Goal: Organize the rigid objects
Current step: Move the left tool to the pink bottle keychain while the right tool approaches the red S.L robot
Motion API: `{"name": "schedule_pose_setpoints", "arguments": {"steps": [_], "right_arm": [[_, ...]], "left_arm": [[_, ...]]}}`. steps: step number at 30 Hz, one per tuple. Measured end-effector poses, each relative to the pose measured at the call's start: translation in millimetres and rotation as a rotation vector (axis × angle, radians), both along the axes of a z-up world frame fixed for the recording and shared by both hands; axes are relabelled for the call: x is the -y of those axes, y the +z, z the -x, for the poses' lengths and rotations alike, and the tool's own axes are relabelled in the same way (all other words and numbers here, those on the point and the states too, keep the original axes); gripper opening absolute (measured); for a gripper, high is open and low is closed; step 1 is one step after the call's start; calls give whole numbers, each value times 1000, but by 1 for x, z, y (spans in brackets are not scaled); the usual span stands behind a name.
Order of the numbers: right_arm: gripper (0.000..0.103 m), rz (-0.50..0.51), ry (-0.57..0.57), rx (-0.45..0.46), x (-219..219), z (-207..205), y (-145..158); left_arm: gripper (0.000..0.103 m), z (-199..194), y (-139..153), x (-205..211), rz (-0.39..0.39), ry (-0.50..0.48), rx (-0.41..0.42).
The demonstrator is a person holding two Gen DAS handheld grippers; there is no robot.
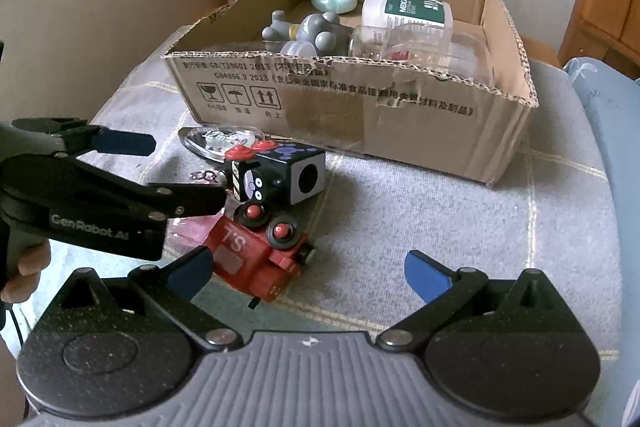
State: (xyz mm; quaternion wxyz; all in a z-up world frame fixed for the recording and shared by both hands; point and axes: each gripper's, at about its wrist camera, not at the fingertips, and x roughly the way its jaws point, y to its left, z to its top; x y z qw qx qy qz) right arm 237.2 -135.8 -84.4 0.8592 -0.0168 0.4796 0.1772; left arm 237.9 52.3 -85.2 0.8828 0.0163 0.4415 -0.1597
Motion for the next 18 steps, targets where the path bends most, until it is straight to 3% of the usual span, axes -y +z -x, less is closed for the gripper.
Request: {"name": "schedule_pose_setpoints", "arguments": {"steps": [8, 18], "right_arm": [[103, -42, 18, 2, -10, -7, -5], [103, 54, 45, 42, -26, -7, -16]], "left_arm": [[100, 6, 4, -24, 7, 28, -9], [100, 3, -4, -17, 21, -3, -52]]}}
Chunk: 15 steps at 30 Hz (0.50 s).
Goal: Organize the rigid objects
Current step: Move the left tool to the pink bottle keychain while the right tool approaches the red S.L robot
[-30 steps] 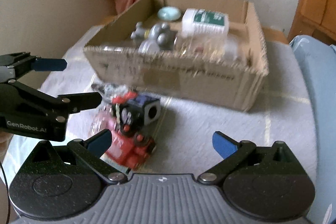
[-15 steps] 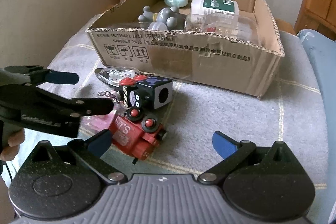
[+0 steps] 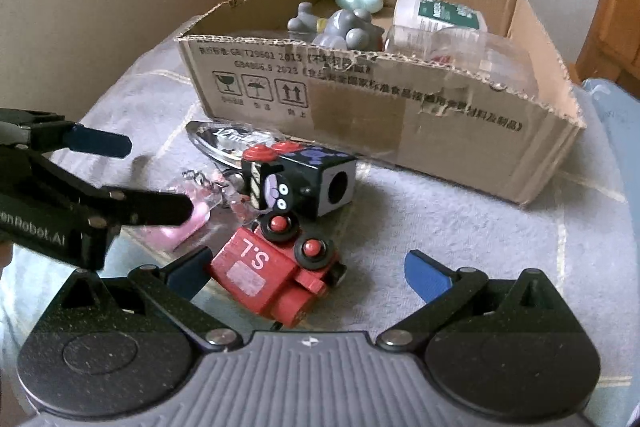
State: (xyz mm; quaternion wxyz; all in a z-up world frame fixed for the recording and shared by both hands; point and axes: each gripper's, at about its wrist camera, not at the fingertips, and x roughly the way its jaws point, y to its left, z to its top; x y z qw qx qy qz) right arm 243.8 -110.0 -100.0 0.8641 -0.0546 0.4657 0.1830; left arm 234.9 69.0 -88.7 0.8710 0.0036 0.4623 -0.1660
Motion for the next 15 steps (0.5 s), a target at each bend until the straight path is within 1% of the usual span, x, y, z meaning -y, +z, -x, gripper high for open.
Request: {"name": "schedule_pose_setpoints", "arguments": {"steps": [2, 8, 15], "right_arm": [[103, 34, -2, 10, 1, 1, -1], [103, 85, -53, 34, 25, 0, -5], [103, 76, -88, 53, 50, -1, -5]], "left_arm": [[100, 0, -3, 3, -4, -6, -5], [100, 5, -5, -4, -13, -6, -11], [100, 8, -5, -26, -56, 34, -15]]}}
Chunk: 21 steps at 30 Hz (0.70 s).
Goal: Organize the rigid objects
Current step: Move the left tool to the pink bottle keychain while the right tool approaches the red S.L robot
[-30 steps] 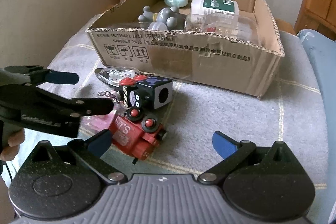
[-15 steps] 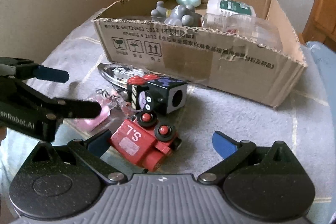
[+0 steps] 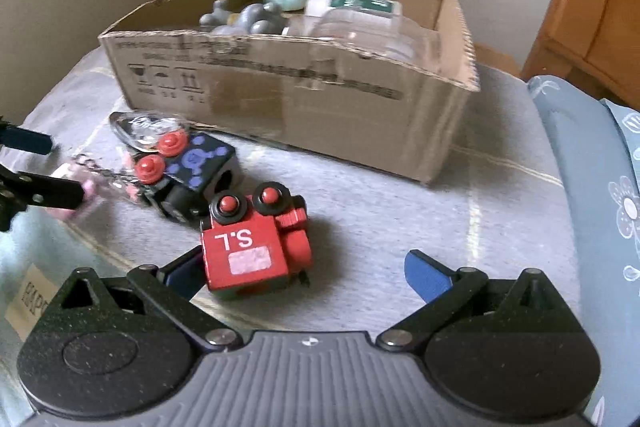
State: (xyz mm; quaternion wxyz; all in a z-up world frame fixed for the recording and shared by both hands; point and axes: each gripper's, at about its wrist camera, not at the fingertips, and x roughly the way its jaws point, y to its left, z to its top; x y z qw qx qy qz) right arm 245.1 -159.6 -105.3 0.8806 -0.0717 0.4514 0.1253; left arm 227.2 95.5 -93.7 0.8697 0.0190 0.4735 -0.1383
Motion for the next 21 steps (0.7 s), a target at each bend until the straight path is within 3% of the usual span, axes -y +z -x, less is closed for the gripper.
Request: {"name": "schedule_pose_setpoints", "arguments": {"steps": [9, 14, 21], "right_arm": [[103, -11, 18, 35, 16, 10, -3], [103, -16, -18, 55, 24, 9, -5], [103, -23, -30, 82, 29, 12, -7]], "left_arm": [[100, 16, 3, -4, -108, -37, 19], [100, 12, 0, -22, -138, 51, 10], [100, 24, 11, -21, -6, 57, 2]]}}
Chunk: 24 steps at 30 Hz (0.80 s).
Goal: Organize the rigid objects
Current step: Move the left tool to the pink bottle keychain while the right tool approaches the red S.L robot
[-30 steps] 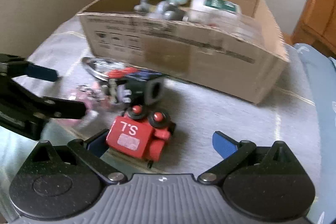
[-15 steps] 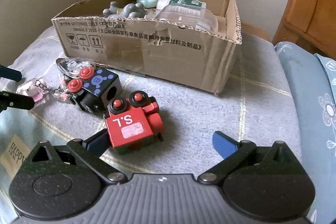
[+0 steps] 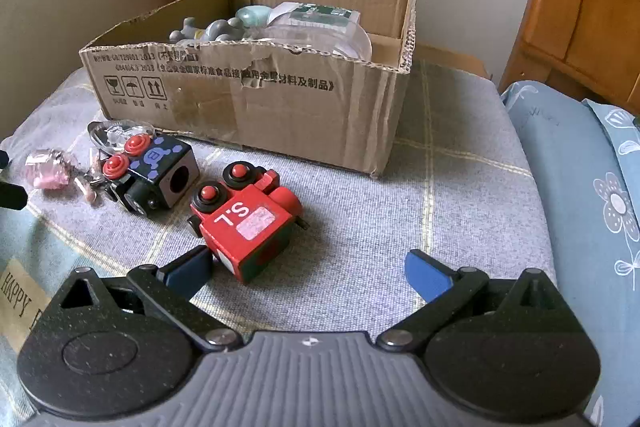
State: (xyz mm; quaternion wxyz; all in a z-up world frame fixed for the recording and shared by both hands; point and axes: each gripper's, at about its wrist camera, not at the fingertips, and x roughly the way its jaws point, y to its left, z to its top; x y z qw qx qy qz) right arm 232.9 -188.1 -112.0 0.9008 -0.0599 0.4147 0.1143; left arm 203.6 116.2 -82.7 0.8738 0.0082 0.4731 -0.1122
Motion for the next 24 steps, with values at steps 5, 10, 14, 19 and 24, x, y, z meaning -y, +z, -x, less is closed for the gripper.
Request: {"name": "schedule_pose_setpoints", "arguments": {"steps": [5, 10, 14, 19, 24], "right_arm": [[103, -4, -7, 16, 0, 1, -1], [103, -9, -8, 33, 1, 4, -2], [103, -10, -7, 41, 1, 5, -3], [103, -12, -5, 52, 2, 7, -3], [103, -10, 8, 49, 1, 7, -2]], "left_arm": [[100, -7, 8, 10, 113, 61, 34], [100, -24, 1, 20, 140, 136, 55], [99, -27, -8, 31, 69, 137, 51], [99, -15, -12, 27, -12, 125, 73], [99, 1, -11, 26, -87, 92, 94]]}}
